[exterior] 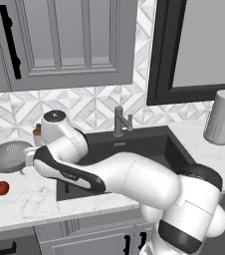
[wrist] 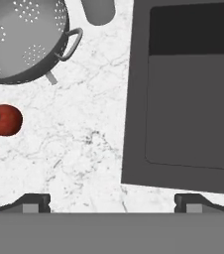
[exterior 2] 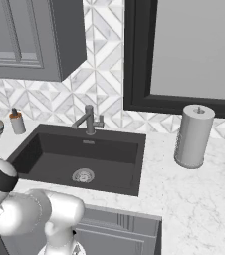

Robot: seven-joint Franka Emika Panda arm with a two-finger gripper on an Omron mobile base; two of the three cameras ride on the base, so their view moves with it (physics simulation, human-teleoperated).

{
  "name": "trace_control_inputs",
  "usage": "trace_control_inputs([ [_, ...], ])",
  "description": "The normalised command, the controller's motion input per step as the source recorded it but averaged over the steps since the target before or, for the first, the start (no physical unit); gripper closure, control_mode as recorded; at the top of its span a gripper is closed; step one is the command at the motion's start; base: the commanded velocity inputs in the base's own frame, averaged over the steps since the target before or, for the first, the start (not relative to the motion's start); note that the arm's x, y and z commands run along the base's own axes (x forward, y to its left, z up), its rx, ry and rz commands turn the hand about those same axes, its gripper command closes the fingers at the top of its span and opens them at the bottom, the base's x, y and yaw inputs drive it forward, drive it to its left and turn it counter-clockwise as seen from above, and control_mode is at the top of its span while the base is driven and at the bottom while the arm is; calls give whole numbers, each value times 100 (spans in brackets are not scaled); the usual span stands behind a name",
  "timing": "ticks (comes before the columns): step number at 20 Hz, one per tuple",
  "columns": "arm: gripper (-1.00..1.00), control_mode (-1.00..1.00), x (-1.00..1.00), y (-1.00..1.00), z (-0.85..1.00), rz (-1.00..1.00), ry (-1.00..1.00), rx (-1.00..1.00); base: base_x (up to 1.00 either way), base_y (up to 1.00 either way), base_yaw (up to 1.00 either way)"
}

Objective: Put the colander in the sink, put the apple in the colander, and turn on the sink faucet and pour water over the colander.

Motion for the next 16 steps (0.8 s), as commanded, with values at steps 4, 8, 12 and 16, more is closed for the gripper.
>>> trace_control_inputs([
  [4, -100, -100, 43, 32, -9, 0, 0, 0, 0, 0, 0],
  [8, -100, -100, 35, 5, 0, 0, 0, 3, 0, 0, 0],
  [12, -100, -100, 13, 8, -1, 0, 0, 2, 0, 0, 0],
  [16, -100, -100, 10, 26, -11, 0, 0, 0, 0, 0, 0],
])
